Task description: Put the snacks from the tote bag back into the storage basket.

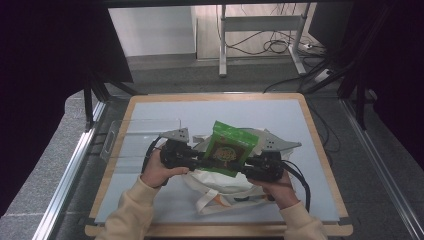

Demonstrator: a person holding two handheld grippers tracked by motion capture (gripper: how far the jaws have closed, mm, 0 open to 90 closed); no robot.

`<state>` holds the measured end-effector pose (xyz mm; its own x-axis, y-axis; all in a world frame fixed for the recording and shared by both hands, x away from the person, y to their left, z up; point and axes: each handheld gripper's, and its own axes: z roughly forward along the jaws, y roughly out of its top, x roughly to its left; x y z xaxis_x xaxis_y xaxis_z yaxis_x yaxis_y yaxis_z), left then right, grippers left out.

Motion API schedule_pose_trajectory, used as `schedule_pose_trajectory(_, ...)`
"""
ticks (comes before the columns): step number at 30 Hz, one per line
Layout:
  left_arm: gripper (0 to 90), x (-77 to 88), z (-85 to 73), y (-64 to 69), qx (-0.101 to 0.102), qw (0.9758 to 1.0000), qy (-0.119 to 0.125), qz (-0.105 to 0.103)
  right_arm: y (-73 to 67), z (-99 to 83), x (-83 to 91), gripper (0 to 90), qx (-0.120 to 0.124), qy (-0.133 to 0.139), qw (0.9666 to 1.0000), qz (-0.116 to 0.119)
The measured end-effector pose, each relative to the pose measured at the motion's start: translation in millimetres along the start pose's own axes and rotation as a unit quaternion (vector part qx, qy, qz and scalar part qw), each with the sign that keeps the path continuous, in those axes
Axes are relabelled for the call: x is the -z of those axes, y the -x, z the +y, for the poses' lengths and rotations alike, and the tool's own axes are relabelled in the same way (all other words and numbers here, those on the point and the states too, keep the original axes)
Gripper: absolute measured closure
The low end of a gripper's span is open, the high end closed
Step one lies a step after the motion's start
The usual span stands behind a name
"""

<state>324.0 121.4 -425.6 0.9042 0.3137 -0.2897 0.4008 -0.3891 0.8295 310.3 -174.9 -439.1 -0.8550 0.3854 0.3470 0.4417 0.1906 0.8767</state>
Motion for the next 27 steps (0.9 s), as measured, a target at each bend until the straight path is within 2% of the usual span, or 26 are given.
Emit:
schedule_pose_trajectory(3,62.7,-1.0,-0.8,-0.4,-0.001,1.0000,-0.001,0.003,0.4,-0.8,0.0,71.8,0.006,-0.001,1.0000,0.007)
schedule_pose_trajectory(5,58.4,-1.7,-0.8,0.6,-0.010,0.9998,-0.004,0.017,0.4,-0.6,0.5,72.2,0.009,-0.003,0.9999,0.009)
schedule_pose_trajectory(7,50.1,-1.5,-0.9,1.6,-0.017,0.9994,-0.004,0.031,-0.4,0.0,1.7,72.3,0.019,-0.008,0.9998,0.004)
schedule_pose_trajectory(9,41.9,0.1,-1.0,1.2,-0.019,0.9992,0.000,0.035,-1.4,1.4,4.9,72.3,0.029,-0.012,0.9995,-0.002)
schedule_pose_trajectory(13,35.5,3.1,-0.8,0.6,-0.017,0.9990,0.004,0.041,-2.5,3.2,9.1,72.3,0.043,-0.019,0.9988,-0.017)
schedule_pose_trajectory(20,31.5,9.1,-0.6,4.5,-0.019,0.9980,0.011,0.059,-0.5,7.5,16.8,72.3,0.053,-0.035,0.9969,-0.045)
schedule_pose_trajectory(27,30.7,12.3,0.6,9.5,-0.024,0.9969,0.009,0.075,3.1,13.5,21.9,72.3,0.088,-0.071,0.9909,-0.072)
